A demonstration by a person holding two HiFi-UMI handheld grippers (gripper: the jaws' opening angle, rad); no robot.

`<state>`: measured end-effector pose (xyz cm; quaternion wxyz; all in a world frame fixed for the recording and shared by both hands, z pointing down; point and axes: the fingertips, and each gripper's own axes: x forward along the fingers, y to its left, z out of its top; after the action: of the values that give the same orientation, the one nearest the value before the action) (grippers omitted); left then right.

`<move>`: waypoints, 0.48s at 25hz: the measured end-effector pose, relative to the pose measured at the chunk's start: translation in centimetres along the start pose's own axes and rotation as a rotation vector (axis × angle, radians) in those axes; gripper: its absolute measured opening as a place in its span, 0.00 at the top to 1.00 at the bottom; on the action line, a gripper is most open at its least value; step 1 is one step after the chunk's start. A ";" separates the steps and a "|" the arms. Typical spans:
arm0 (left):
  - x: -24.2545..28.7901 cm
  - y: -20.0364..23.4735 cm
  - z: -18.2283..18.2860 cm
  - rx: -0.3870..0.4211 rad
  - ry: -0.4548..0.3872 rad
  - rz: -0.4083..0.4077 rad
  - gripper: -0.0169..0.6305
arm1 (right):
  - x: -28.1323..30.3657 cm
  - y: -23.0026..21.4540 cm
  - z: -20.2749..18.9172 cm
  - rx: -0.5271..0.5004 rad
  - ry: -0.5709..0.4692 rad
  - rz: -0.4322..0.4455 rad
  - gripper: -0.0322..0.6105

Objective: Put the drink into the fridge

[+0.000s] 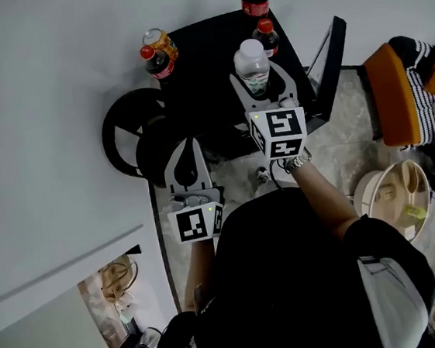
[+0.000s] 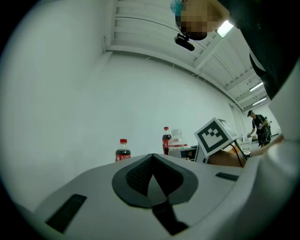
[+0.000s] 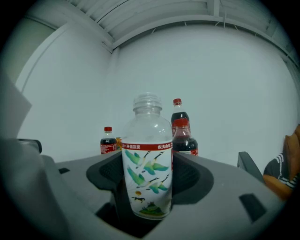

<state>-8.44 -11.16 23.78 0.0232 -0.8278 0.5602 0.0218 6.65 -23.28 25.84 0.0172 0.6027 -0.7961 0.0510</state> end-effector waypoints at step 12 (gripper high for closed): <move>-7.0 4.6 1.0 -0.021 -0.035 0.026 0.96 | -2.4 7.0 0.8 -0.017 0.010 0.042 0.47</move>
<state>-15.31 -6.30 23.17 0.0241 -0.8201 0.5701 0.0424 0.64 -19.18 24.41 0.0255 0.5852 -0.8091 0.0476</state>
